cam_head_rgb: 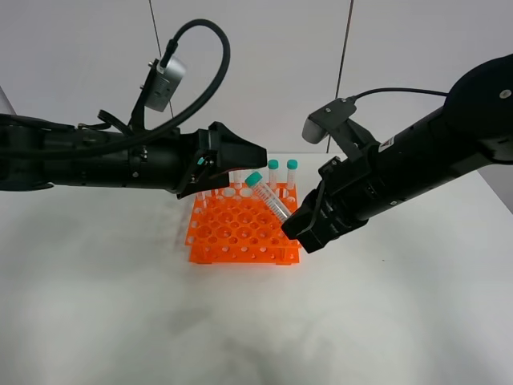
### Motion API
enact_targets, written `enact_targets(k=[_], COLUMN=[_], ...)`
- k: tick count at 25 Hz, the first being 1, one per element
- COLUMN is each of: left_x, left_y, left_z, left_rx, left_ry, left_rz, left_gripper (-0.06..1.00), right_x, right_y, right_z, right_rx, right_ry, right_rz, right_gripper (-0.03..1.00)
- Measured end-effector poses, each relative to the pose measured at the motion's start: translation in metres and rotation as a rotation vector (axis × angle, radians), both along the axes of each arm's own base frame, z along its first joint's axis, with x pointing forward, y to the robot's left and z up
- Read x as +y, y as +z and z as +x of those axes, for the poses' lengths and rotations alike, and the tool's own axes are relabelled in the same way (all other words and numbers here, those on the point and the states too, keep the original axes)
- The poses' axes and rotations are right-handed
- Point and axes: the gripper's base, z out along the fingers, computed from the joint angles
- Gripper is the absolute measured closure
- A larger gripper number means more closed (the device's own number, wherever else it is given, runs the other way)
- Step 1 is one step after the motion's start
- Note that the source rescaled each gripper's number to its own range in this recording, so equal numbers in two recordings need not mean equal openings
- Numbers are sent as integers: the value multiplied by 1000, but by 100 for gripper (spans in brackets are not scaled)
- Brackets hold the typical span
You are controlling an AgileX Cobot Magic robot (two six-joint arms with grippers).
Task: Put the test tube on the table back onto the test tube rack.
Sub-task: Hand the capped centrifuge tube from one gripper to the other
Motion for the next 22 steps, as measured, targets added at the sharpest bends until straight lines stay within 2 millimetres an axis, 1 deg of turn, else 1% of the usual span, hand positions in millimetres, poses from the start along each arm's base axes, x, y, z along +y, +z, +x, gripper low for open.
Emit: enact_targets(k=[4,5,8,10,14,16,22], left_x=[-9,-13,-14,-14,-14,-14,-14], left_y=[-9,-13,-14,-14,-14,-14,-14], left_z=[2,2,2,2,2,2,2], left_rx=[25,36,43,45,69,75,110], left_ry=[-24,-34,-34,-33,-21,-18,-1], left_rz=[9,14,13,12,-1,-4,-23], left_gripper=[-5,-2,9,20,40,45,55], right_x=[0,0,0,0,0,0,0], right_y=[0,0,0,0,0,0,0], right_z=[0,0,0,0,1,1,1], right_rx=[0,0,-1,-3,-6,-9,-12], right_ry=[0,0,-1,-2,-4,-6,-8], right_rz=[0,0,0,1,1,2,3], right_gripper=[94,94,94,94,94,94,94])
